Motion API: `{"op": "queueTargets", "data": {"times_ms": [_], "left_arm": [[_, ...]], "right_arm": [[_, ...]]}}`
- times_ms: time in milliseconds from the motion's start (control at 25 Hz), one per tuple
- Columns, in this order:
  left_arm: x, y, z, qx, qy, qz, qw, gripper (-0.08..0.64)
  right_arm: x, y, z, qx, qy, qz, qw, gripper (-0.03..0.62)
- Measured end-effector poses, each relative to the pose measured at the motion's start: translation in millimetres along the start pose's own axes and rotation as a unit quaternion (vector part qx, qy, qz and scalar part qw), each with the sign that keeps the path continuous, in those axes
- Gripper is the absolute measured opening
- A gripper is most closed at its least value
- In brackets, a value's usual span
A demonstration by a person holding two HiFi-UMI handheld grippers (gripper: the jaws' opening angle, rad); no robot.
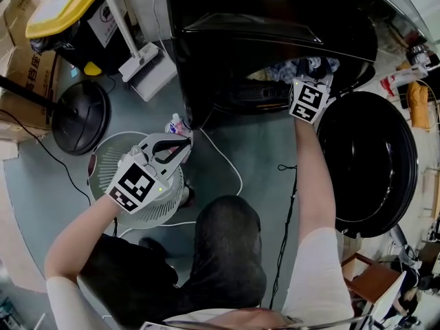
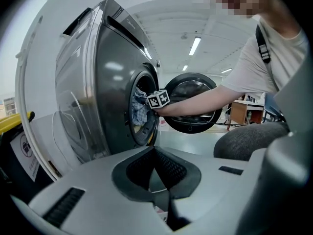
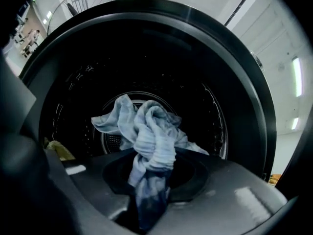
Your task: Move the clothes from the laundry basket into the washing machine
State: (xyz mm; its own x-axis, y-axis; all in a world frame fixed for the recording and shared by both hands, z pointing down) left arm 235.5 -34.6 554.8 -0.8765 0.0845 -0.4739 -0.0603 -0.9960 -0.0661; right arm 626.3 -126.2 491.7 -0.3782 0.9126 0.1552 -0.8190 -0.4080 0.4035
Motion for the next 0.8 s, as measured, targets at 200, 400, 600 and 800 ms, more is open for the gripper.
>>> {"op": "queueTargets", "data": {"times_ms": [200, 400, 600, 800], "left_arm": [[2.7, 3.4, 11.2, 0.005, 0.014, -0.002, 0.9999, 0.005], [4.1, 5.4, 17.3, 0.011, 0.02, -0.005, 0.9997, 0.006], [9.5, 3.4, 29.6, 0.007, 0.038, 0.0, 0.9992, 0.005], [14.0, 6.8, 28.0, 0.008, 0.034, 0.001, 0.9994, 0.005]], "right_arm": [[1.9, 2.9, 22.9, -0.005, 0.003, 0.02, 1.0, 0.126], [-10.4, 5.5, 53.1, 0.002, 0.021, 0.036, 0.999, 0.137], [-33.6, 36.0, 128.9, -0.042, 0.186, -0.077, 0.979, 0.416], [-23.9, 29.9, 113.7, -0.037, 0.16, -0.085, 0.983, 0.445]]}}
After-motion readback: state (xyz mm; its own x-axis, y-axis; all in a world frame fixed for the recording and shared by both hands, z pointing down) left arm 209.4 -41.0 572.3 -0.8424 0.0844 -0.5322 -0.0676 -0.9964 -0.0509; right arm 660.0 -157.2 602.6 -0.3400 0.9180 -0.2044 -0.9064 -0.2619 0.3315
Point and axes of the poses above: the fingertips, and each gripper's own axes: x backward along the fingers, y to its left, z out of its underside, the point moved 2 cm from there along x, backward along the fingers
